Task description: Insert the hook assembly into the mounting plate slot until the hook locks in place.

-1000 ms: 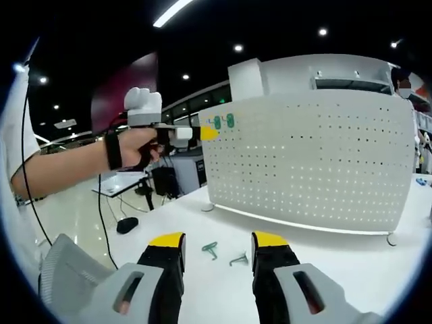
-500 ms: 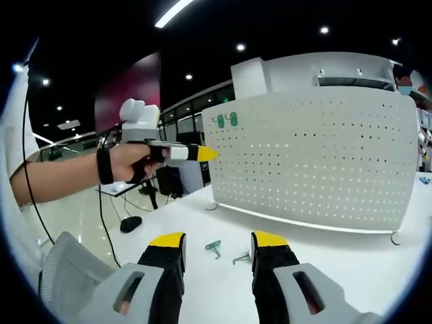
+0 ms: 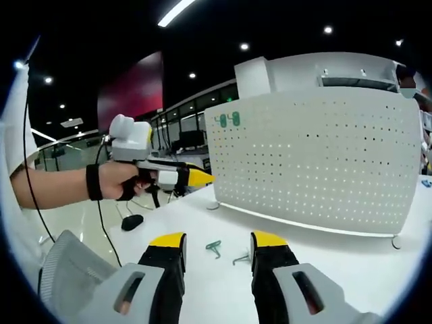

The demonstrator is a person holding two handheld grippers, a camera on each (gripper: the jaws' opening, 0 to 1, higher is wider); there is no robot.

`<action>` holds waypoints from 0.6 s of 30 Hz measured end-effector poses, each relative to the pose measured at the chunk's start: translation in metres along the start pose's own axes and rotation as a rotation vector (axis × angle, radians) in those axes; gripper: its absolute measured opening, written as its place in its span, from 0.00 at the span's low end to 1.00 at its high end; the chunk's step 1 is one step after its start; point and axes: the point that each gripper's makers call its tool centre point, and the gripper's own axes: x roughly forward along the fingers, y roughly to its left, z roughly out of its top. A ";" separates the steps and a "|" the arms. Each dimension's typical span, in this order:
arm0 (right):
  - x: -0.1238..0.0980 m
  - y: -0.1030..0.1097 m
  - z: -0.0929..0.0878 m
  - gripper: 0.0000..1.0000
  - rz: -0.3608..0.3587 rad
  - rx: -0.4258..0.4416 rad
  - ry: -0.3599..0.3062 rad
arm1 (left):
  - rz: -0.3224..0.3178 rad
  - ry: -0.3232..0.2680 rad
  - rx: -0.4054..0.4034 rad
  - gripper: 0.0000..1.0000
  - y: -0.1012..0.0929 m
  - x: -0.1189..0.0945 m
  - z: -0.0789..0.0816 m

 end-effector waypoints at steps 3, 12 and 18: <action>0.000 0.002 -0.003 0.38 0.002 0.001 0.005 | -0.013 0.016 -0.010 0.33 -0.002 -0.002 -0.010; -0.001 0.004 -0.010 0.37 -0.001 0.014 0.016 | -0.034 0.080 -0.023 0.29 -0.007 -0.007 -0.043; -0.002 0.004 -0.012 0.37 -0.008 0.018 0.023 | -0.039 0.116 -0.038 0.30 -0.008 -0.008 -0.064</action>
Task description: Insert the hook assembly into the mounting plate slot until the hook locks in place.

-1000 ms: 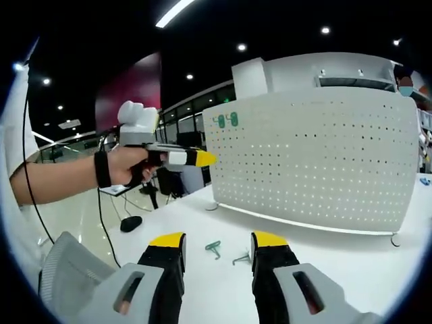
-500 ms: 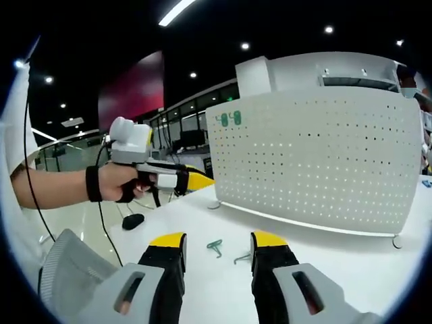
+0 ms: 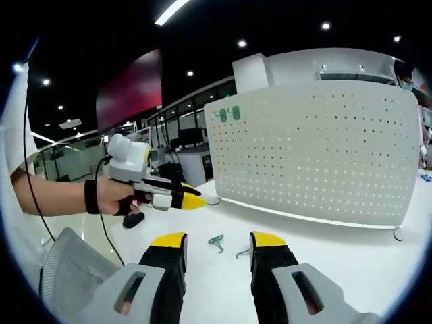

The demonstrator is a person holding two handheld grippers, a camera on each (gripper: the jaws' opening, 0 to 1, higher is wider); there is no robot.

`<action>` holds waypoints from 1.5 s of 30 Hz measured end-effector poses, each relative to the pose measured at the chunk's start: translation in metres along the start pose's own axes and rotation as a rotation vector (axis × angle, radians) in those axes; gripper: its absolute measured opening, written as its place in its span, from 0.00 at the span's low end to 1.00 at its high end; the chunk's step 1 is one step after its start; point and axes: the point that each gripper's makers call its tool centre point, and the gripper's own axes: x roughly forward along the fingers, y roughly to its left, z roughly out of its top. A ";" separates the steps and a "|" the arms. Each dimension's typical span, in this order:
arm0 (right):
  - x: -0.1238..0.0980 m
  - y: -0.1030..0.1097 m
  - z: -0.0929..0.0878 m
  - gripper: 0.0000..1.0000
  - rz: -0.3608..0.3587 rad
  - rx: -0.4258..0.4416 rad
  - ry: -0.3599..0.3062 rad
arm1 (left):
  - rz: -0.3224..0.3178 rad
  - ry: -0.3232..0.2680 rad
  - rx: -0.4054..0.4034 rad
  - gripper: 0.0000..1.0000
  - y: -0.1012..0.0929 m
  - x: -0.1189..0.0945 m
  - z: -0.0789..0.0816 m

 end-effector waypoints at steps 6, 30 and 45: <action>-0.001 -0.002 -0.001 0.37 -0.012 0.007 -0.003 | 0.001 0.030 -0.006 0.29 0.001 0.002 -0.015; -0.004 -0.007 -0.008 0.34 -0.046 0.022 0.016 | -0.019 0.176 -0.044 0.24 0.002 0.014 -0.081; -0.010 -0.015 -0.012 0.33 -0.076 0.030 0.041 | -0.032 0.223 -0.045 0.19 0.006 0.031 -0.106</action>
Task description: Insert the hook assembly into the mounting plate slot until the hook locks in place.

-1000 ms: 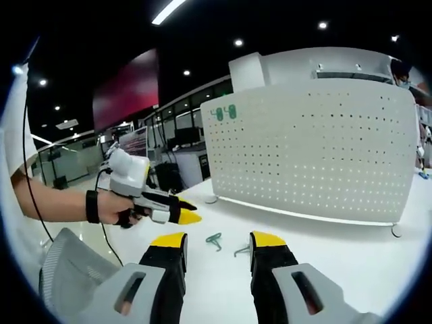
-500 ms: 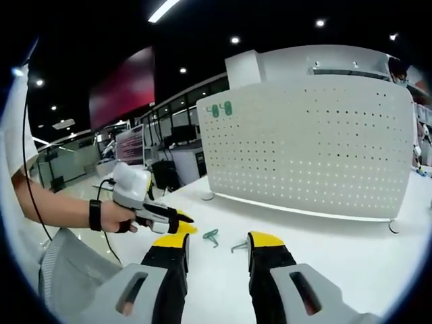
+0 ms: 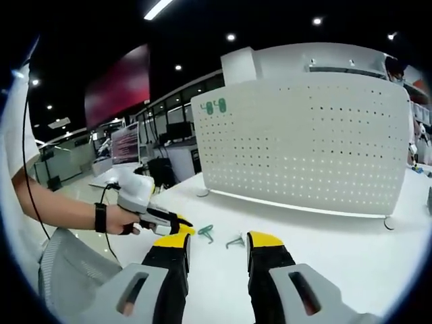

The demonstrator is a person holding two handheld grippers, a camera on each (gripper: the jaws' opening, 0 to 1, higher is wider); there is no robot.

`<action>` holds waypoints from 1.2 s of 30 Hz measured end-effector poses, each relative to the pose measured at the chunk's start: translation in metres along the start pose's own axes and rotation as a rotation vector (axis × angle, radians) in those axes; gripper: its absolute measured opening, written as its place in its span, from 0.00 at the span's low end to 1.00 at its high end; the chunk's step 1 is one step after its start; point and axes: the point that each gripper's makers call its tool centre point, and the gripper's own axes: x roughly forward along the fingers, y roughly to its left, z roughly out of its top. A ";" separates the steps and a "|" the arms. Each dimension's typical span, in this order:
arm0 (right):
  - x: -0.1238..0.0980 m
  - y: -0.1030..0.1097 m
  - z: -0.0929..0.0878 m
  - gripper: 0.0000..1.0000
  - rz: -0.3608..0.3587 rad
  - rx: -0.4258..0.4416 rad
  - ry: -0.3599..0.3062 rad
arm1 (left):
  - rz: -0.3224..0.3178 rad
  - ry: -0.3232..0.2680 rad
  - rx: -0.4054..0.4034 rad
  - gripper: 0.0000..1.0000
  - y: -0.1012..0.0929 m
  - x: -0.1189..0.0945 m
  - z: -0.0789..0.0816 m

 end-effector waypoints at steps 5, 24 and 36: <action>0.000 0.000 -0.001 0.33 -0.003 0.002 0.005 | -0.001 0.022 0.000 0.14 0.001 0.007 -0.007; -0.002 -0.005 -0.008 0.33 -0.028 0.012 0.028 | -0.011 0.026 0.029 0.07 0.003 0.021 -0.008; -0.003 -0.005 -0.011 0.33 -0.036 0.011 0.030 | -0.016 -0.019 0.040 0.03 -0.002 0.022 0.005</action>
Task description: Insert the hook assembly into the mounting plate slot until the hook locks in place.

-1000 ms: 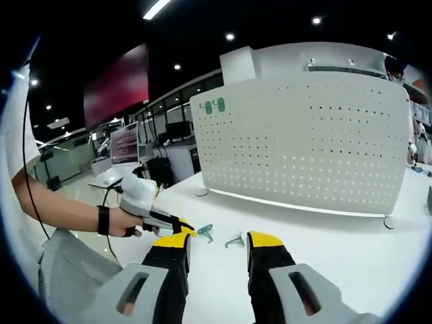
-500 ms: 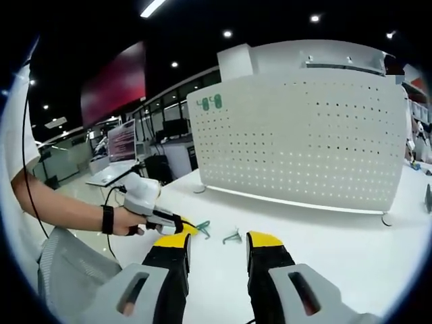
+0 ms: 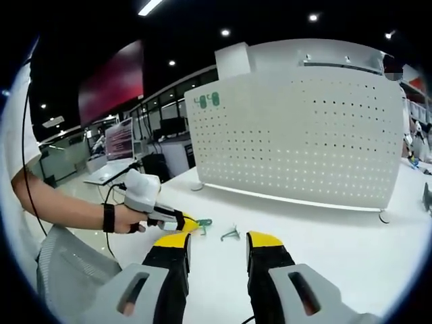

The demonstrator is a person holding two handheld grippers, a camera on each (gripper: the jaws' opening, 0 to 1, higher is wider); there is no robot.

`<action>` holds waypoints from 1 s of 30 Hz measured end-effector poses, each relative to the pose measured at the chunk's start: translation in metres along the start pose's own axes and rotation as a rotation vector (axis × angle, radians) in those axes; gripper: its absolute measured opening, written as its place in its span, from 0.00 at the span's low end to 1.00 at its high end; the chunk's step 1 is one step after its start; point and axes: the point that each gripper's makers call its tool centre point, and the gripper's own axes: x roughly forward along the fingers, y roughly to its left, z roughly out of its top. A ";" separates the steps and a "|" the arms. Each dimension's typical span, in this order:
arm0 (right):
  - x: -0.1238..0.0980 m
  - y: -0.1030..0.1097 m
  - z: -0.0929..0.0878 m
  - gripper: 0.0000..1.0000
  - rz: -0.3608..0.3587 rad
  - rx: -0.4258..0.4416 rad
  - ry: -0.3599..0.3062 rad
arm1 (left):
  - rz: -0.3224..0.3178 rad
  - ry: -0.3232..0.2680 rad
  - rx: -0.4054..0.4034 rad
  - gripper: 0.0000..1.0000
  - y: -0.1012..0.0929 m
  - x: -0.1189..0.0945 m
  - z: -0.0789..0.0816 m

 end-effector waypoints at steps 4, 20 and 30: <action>0.000 0.003 0.000 0.33 0.010 -0.006 0.001 | -0.012 -0.010 0.000 0.03 -0.005 -0.003 0.005; 0.003 0.016 0.006 0.33 0.064 -0.032 -0.022 | -0.070 -0.056 -0.094 0.02 -0.031 -0.035 0.042; 0.003 0.022 0.010 0.32 0.088 -0.047 -0.033 | -0.097 -0.077 -0.108 0.02 -0.047 -0.055 0.059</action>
